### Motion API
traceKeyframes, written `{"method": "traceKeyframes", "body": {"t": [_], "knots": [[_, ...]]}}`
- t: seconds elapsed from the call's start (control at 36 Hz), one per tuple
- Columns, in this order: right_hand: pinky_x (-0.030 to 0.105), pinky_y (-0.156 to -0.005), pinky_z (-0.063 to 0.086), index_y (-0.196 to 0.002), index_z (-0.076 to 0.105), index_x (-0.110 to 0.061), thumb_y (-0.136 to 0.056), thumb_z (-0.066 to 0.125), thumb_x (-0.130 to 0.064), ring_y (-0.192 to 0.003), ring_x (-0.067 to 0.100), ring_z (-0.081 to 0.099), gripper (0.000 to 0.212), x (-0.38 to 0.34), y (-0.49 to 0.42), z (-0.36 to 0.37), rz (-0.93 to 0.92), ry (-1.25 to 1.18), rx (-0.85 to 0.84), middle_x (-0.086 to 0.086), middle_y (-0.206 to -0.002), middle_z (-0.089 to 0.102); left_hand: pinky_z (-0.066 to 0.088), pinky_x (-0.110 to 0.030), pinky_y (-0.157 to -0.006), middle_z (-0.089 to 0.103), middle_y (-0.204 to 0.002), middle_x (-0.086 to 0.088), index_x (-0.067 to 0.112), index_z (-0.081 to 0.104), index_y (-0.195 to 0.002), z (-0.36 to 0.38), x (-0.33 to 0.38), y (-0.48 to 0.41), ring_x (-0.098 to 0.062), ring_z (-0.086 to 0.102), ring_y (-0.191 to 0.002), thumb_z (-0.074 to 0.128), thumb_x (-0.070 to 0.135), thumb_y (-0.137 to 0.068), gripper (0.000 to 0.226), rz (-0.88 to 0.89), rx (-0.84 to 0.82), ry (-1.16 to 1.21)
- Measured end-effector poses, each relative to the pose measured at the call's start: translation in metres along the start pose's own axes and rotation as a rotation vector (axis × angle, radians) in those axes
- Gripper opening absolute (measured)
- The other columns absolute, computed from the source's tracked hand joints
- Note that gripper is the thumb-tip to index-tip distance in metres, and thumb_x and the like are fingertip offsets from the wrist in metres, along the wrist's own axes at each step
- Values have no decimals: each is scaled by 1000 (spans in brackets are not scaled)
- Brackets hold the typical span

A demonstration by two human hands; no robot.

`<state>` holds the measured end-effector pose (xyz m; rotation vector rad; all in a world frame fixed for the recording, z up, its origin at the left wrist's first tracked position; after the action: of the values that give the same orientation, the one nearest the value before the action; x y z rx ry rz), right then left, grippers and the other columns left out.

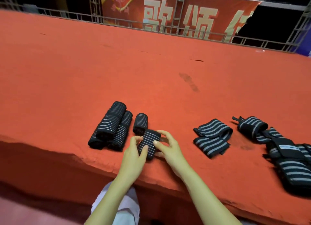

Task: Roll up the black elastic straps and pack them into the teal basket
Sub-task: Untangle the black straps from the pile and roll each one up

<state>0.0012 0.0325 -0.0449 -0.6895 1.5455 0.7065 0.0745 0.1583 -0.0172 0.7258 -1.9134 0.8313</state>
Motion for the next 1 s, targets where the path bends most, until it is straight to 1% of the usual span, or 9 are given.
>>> {"method": "traceKeyframes", "body": {"t": [0.11,0.17,0.33,0.42,0.5,0.56,0.67,0.81,1.0], "knots": [[26,-72,56,-113,49,-26,-93,59,-17,-87,16,64,24,4,-18,33,80,77,-66,3,-105,62,31,-15,-90,52,-114,-2,5,51,-117,-17,-5,-3,-13,48,-106,72,13,-79,44,5,46,-164],[25,-70,55,-112,48,-26,-94,57,-17,-83,14,62,22,6,-26,42,103,103,-102,4,-105,60,28,-12,-87,48,-113,-4,2,50,-119,-20,-5,-2,-17,48,-107,75,11,-75,50,27,42,-238],[37,-84,54,-104,50,-23,-88,64,-23,-77,13,58,22,-5,-31,37,57,343,-35,-3,-88,58,44,-37,-89,47,-128,-13,0,45,-131,-15,2,2,-32,53,-115,71,25,-82,61,106,42,-483],[39,-71,58,-99,53,-14,-88,64,-10,-63,14,58,16,-9,-26,29,24,288,24,1,-83,58,46,-40,-93,56,-122,-14,-1,51,-125,-14,6,1,-34,53,-117,78,26,-75,63,135,52,-577],[38,-78,57,-102,59,-15,-86,66,-11,-74,15,59,18,-13,-23,29,-40,368,20,2,-94,61,50,-42,-88,64,-104,-11,3,62,-102,-14,12,-2,-35,57,-107,88,26,-59,55,223,85,-687],[27,-72,52,-109,61,-14,-86,66,-12,-73,10,58,24,-13,-21,32,-55,390,-20,-1,-97,61,48,-41,-82,65,-101,-7,7,66,-95,-20,16,-3,-30,57,-98,89,29,-55,51,268,138,-725],[13,-63,43,-115,61,-13,-87,66,-9,-66,0,57,29,-11,-22,35,-67,357,-32,-2,-98,61,37,-32,-80,66,-95,-3,12,69,-92,-25,14,-5,-27,62,-88,89,26,-56,45,312,167,-705],[6,-67,42,-121,60,-13,-86,66,-11,-75,5,61,36,-15,-20,44,-114,436,-20,4,-109,65,51,-38,-75,69,-95,-2,12,71,-91,-29,12,-10,-27,64,-85,89,17,-55,40,282,128,-698],[17,-93,41,-126,60,-19,-87,66,-16,-105,15,59,40,-22,-14,42,-193,571,-34,5,-120,61,50,-40,-75,67,-96,-4,12,70,-93,-26,16,-9,-30,62,-87,85,19,-63,34,259,109,-706]]}}
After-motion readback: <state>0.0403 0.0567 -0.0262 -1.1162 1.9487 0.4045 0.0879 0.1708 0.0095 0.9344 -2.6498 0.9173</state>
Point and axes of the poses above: each hand's wrist, its own y-axis away from the middle knuckle, its own z-axis out of the palm, x = y × z, the point moved 10 cm from there along -y, towards the middle knuckle
